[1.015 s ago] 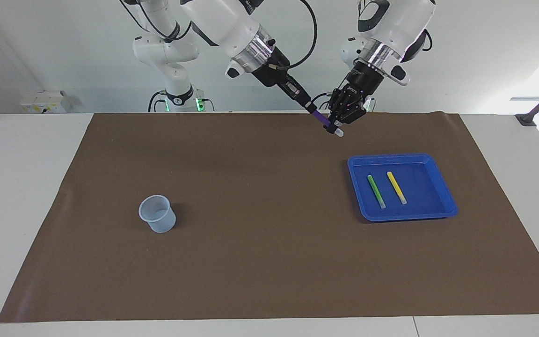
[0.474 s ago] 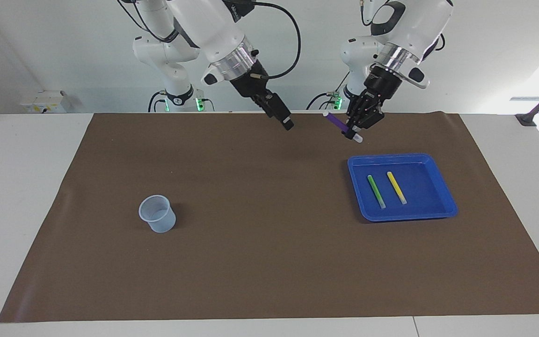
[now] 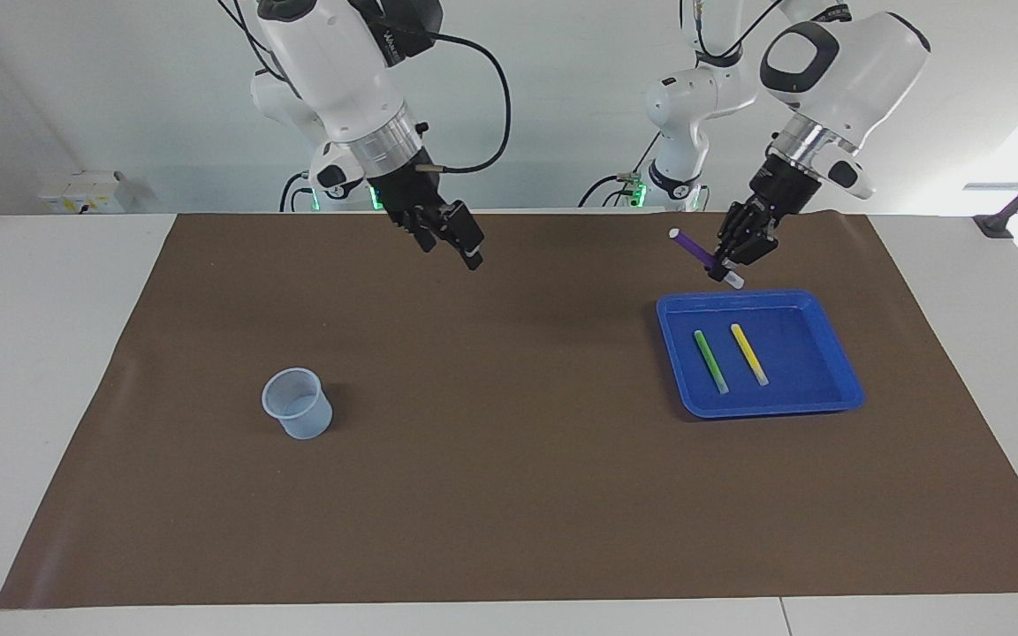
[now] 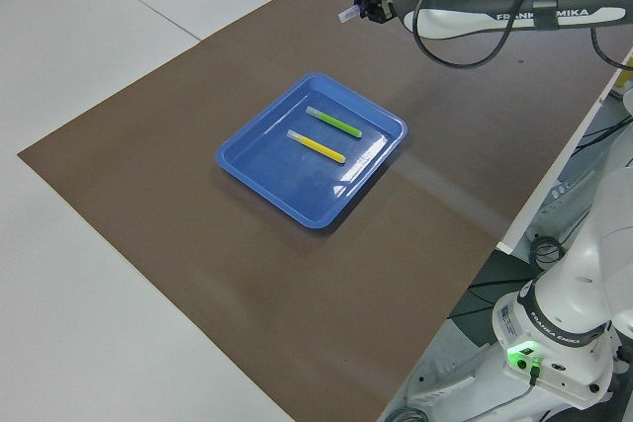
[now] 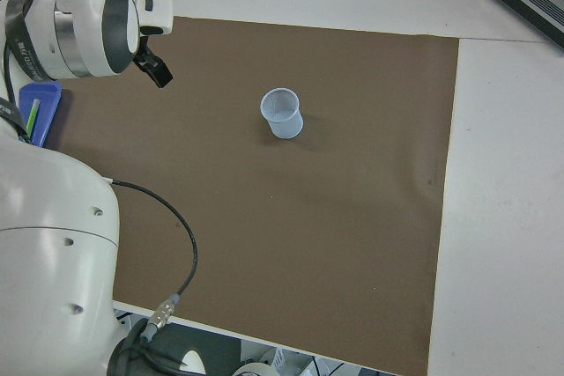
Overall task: Right arm passes pens to left for tray arrangement
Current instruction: 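Release the purple pen from the right gripper and lower it into the tray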
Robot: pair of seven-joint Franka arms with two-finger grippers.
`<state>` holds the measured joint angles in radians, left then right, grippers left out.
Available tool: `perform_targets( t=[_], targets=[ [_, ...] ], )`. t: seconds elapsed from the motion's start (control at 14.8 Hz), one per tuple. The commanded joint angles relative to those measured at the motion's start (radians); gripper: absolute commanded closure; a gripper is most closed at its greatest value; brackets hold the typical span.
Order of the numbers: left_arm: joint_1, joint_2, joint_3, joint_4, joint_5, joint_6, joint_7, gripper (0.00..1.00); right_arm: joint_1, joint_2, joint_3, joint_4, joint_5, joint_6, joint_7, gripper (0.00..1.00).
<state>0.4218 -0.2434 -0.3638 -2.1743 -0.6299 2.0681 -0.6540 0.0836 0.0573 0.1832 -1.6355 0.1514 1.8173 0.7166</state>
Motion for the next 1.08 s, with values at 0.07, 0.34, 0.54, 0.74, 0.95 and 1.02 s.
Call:
perform_targets(
  t=[0.07, 0.34, 0.54, 0.74, 0.95, 1.02],
  targets=[
    [0.046, 0.145, -0.007, 0.011, 0.243, 0.001, 0.335, 1.0, -0.008, -0.05, -0.135, -0.067, -0.13, -0.019, -0.309, 0.0],
    [0.08, 0.297, -0.004, 0.05, 0.507, 0.058, 0.601, 1.0, -0.01, -0.048, -0.22, -0.046, -0.23, -0.024, -0.45, 0.0],
    [0.081, 0.371, -0.004, 0.051, 0.627, 0.119, 0.668, 1.0, -0.028, -0.062, -0.246, -0.023, -0.23, -0.041, -0.506, 0.0],
    [0.081, 0.389, -0.004, 0.045, 0.648, 0.139, 0.669, 1.0, -0.054, -0.062, -0.238, 0.0, -0.23, -0.075, -0.511, 0.0],
    [0.081, 0.397, -0.004, 0.03, 0.648, 0.164, 0.669, 1.0, -0.059, -0.073, -0.231, 0.019, -0.217, -0.151, -0.511, 0.0],
    [0.081, 0.4, -0.004, 0.03, 0.648, 0.17, 0.671, 1.0, -0.059, -0.076, -0.225, 0.014, -0.216, -0.153, -0.511, 0.0]
  ],
)
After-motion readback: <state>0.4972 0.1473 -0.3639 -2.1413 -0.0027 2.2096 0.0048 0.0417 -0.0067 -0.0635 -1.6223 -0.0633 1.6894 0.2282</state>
